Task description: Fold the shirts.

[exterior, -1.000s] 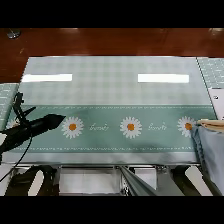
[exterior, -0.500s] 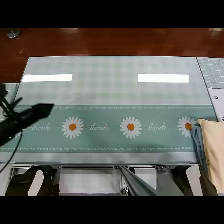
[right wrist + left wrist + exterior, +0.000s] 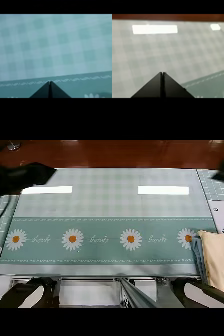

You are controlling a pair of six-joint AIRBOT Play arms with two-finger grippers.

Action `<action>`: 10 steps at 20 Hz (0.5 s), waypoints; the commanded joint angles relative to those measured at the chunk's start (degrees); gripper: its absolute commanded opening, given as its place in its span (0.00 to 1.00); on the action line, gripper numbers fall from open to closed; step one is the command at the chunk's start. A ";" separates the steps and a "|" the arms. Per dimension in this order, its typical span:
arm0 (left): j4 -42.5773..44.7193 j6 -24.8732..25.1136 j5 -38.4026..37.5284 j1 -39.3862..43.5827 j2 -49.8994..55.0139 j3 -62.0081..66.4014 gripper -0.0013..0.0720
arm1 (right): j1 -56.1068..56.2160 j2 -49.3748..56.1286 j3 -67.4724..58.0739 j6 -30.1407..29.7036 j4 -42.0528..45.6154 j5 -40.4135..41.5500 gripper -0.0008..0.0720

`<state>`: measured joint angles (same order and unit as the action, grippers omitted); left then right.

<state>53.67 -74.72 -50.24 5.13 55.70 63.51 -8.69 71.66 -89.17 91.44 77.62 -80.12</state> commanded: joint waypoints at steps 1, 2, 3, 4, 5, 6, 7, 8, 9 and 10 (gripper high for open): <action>33.05 -22.93 -11.67 11.26 9.92 4.37 0.06 | 19.28 9.77 4.04 8.20 16.20 3.28 0.04; 35.12 -25.51 -13.70 11.06 11.96 4.37 0.06 | 20.41 11.10 6.51 10.82 17.00 3.65 0.04; 34.10 -25.49 -13.92 10.34 13.03 4.37 0.06 | 20.70 11.67 8.85 12.79 16.35 4.24 0.04; 32.89 -25.46 -13.64 9.90 13.53 4.37 0.06 | 20.70 11.74 11.10 13.38 14.67 5.29 0.04; 32.70 -25.35 -13.27 9.90 13.60 4.37 0.06 | 20.70 11.74 12.46 13.33 13.40 5.79 0.04; 32.72 -25.03 -13.27 9.88 13.57 4.37 0.06 | 20.70 11.74 13.07 12.92 12.85 5.70 0.04; 32.72 -25.05 -13.29 9.88 13.57 4.37 0.06 | 20.70 11.67 13.09 13.03 12.44 5.38 0.04; 32.70 -25.05 -13.29 9.90 13.57 4.37 0.06 | 20.70 11.43 13.09 15.41 11.65 4.15 0.04; 32.70 -25.05 -13.29 9.90 13.57 4.37 0.06 | 20.70 11.26 13.09 15.63 11.17 3.54 0.04; 32.70 -25.03 -13.27 9.90 13.57 4.37 0.06 | 20.70 11.21 13.09 15.63 11.21 3.54 0.04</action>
<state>84.40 -98.21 -62.89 14.70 68.62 67.70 11.14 82.65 -77.10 104.75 89.56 -75.85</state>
